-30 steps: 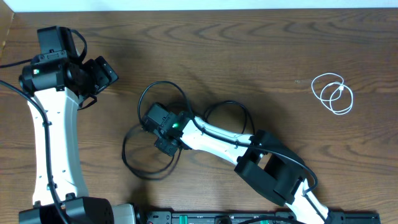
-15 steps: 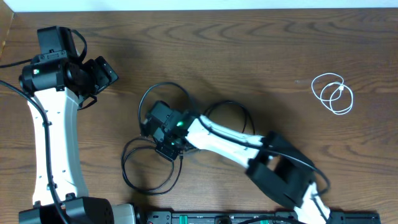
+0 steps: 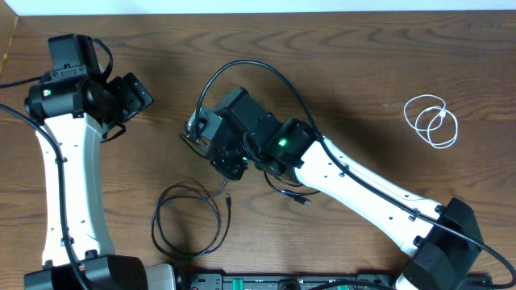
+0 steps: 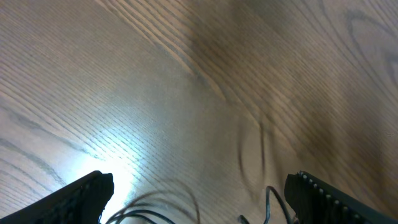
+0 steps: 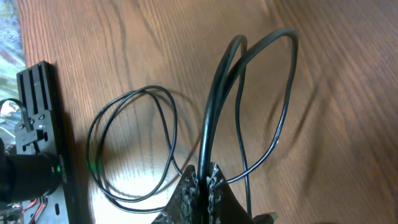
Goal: Untangle cables
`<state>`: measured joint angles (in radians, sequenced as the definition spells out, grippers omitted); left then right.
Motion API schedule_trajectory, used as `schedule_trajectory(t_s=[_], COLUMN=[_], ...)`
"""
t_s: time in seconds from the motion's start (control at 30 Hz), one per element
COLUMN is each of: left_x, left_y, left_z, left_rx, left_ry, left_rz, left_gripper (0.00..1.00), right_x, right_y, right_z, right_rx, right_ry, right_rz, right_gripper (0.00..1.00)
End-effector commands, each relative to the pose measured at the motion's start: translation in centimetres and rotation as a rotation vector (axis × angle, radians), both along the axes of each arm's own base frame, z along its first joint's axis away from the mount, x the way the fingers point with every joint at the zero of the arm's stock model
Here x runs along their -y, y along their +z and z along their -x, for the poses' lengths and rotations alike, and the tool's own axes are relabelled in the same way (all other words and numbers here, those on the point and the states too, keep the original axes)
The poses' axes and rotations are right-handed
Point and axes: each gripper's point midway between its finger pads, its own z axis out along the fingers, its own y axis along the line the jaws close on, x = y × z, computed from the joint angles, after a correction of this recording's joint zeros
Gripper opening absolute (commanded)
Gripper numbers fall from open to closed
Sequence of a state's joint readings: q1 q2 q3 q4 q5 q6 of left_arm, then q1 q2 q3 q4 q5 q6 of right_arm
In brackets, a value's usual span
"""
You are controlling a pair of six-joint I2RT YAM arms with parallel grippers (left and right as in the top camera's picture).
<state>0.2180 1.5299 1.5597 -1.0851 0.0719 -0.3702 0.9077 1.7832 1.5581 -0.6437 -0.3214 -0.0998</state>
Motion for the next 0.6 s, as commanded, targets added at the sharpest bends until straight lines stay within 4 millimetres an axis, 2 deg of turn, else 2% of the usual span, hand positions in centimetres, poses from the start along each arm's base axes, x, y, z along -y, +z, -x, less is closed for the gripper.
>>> schedule_trajectory(t_s=[0.0,0.23,0.33,0.37,0.57], left_x=[-0.2,-0.2,-0.2,-0.2,-0.2], left_y=[-0.3,-0.3,-0.3,-0.3,-0.3], left_z=[0.2,0.2,0.2,0.2,0.2], left_rx=[-0.012,-0.012,-0.012,-0.012,-0.012], left_ry=[0.015,0.015,0.015,0.015,0.015], left_rz=[-0.005,-0.006,-0.005,-0.005,-0.005], left_gripper=[0.93,0.94,0.93,0.95,0.93], right_x=[-0.8,-2.7,-2.8,-2.7,-2.4], right_y=[-1.8,-3.0,-3.5,-3.9,-5.0], right_z=[1.3,5.6,7.5,8.3,11.6], right_rx=[-0.019,-0.057,-0.046,-0.048,-0.072], right_ry=[0.049,0.157,0.228,0.253,0.334], right_rz=[0.038,0.056,0.090,0.108,0.175], right_gripper=[0.01,0.01,0.16,0.18,0.22])
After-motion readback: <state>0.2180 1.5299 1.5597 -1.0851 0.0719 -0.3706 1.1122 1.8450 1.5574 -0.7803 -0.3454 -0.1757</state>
